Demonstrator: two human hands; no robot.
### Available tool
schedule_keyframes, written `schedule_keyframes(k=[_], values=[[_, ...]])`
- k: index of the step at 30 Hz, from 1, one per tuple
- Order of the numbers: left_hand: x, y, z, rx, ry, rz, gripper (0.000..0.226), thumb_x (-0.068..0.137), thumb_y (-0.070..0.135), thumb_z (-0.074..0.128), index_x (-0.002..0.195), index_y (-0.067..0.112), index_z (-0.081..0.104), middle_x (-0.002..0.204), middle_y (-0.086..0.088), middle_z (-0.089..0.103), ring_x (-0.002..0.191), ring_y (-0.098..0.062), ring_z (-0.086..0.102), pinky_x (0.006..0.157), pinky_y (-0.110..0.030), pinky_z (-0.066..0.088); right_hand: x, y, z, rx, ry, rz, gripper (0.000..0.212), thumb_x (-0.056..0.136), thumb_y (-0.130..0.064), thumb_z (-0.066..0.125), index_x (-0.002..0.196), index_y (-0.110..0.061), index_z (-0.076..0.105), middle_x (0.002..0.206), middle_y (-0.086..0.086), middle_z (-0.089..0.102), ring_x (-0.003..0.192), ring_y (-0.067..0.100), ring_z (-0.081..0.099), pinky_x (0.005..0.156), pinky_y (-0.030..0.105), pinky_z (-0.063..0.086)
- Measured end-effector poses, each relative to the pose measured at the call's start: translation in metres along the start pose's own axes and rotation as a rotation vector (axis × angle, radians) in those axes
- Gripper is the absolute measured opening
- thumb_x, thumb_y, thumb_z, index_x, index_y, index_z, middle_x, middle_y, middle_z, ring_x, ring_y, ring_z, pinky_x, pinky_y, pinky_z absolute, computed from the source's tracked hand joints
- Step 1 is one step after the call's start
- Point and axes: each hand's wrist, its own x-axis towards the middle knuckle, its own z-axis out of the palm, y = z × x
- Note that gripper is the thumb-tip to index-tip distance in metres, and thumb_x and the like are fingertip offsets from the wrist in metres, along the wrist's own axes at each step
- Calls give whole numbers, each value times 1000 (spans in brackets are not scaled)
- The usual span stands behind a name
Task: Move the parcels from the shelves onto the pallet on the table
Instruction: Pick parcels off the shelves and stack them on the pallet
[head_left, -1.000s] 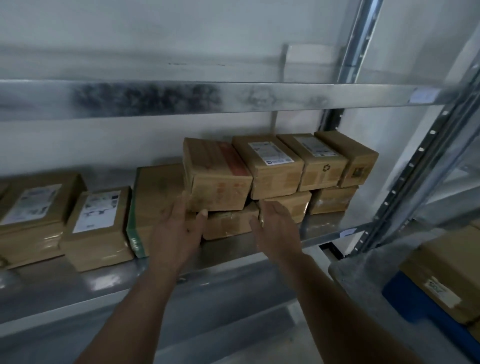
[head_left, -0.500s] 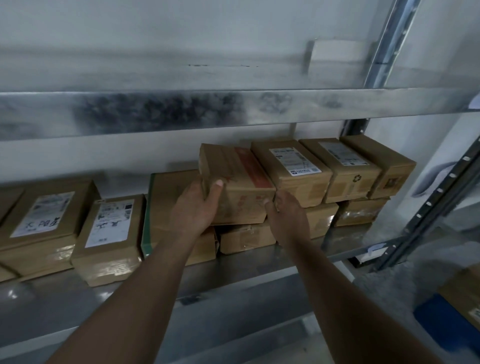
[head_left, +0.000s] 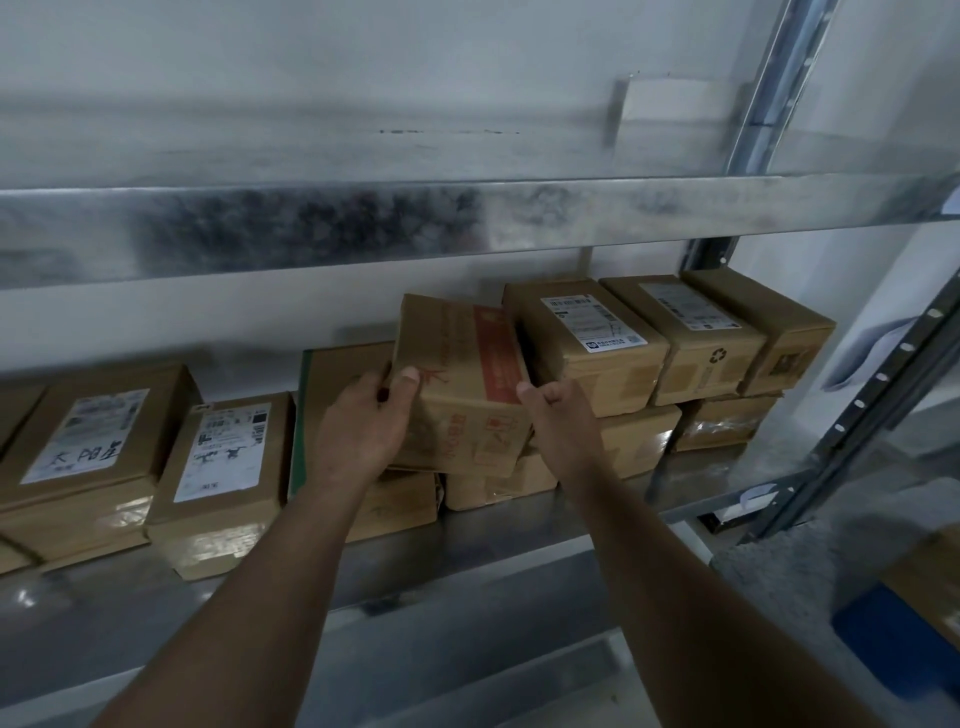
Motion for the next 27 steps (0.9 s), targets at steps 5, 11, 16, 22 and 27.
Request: schedule_keyframes(k=[5,11,16,22,27], values=[[-15,-8,-7,-221,-64,51,29,93,46,44,122,47,49,124,5,57,108,-15,54,97,-45,44,-11,-4,-7,142,-202,84,49,96,-37,47,142,-21,38,128,0,57,110,16,59,96,44,49],[-42,-18,-11,-280,-108,87,48,95,34,45,141,42,33,137,7,47,122,-15,47,104,-42,38,-40,-3,-19,167,-313,-31,53,99,-29,41,149,-35,22,141,-6,47,126,14,47,108,45,38],[-83,-30,-14,-379,-165,149,59,95,18,50,143,43,28,133,11,52,123,-8,48,105,-45,39,-77,11,-29,181,-302,-90,60,96,-30,44,149,-38,17,145,-8,41,132,10,41,111,46,34],[-129,-30,-4,-418,-184,220,60,94,15,51,142,44,29,126,18,55,115,7,50,94,-24,43,-124,28,-53,198,-273,-93,60,98,-25,43,149,-40,16,139,-14,47,128,4,43,110,44,35],[-155,-22,11,-419,-262,258,65,94,13,52,144,45,26,136,14,50,124,-1,46,104,-37,40,-151,45,-79,149,-174,-118,68,86,-37,43,150,-35,19,136,-10,52,125,6,48,107,43,39]])
